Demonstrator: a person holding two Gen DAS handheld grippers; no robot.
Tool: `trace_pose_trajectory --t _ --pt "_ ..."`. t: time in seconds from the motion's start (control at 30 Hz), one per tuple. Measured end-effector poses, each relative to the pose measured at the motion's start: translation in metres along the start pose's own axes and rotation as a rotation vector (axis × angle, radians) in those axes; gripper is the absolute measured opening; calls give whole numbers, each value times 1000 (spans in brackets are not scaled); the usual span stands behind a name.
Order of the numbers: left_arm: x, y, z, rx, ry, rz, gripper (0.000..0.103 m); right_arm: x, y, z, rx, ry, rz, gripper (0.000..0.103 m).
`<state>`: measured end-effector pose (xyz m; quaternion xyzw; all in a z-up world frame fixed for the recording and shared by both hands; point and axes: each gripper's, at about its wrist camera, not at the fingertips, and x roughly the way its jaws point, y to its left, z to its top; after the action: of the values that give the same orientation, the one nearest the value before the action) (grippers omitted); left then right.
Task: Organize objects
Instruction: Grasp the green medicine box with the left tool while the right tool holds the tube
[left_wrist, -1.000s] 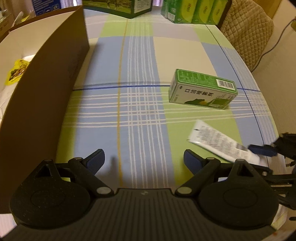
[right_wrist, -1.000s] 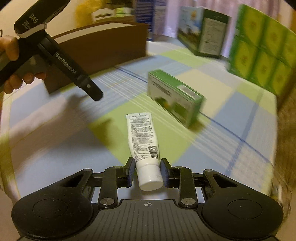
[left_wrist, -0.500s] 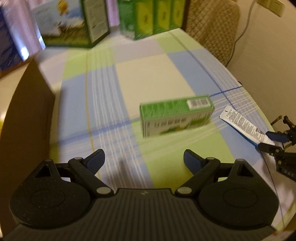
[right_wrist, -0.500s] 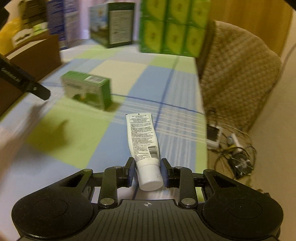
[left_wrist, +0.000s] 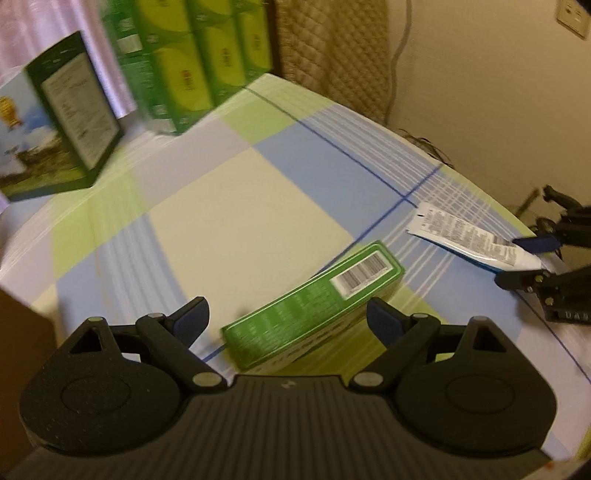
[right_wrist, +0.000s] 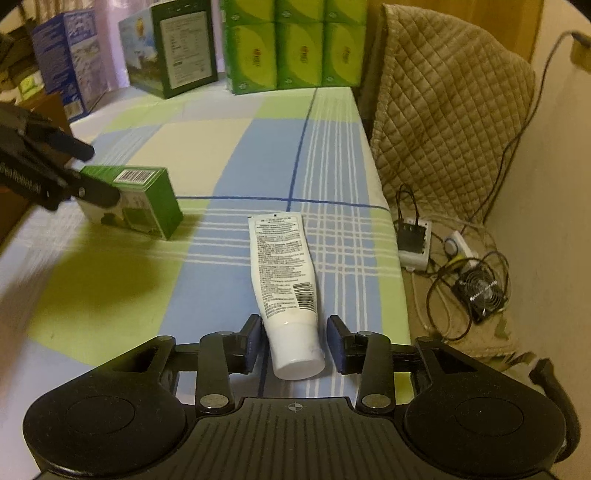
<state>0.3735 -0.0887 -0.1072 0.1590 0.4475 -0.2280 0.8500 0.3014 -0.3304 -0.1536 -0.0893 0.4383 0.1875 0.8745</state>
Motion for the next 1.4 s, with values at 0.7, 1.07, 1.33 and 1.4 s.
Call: trace_pose_trajectory --t 0.7,1.07,1.33,1.4 --pt "3 -16 -3 -269 144 -115 30 12 1 14 4 -7 6 38" --pt "-18 -20 -31 -380 164 7 28 11 35 7 -64 -4 80 34" --pt "-54 -9 -80 -496 192 96 28 4 93 -10 -198 2 199 34" --pt "-62 -8 -91 -524 194 108 28 3 106 -15 -236 3 223 34"
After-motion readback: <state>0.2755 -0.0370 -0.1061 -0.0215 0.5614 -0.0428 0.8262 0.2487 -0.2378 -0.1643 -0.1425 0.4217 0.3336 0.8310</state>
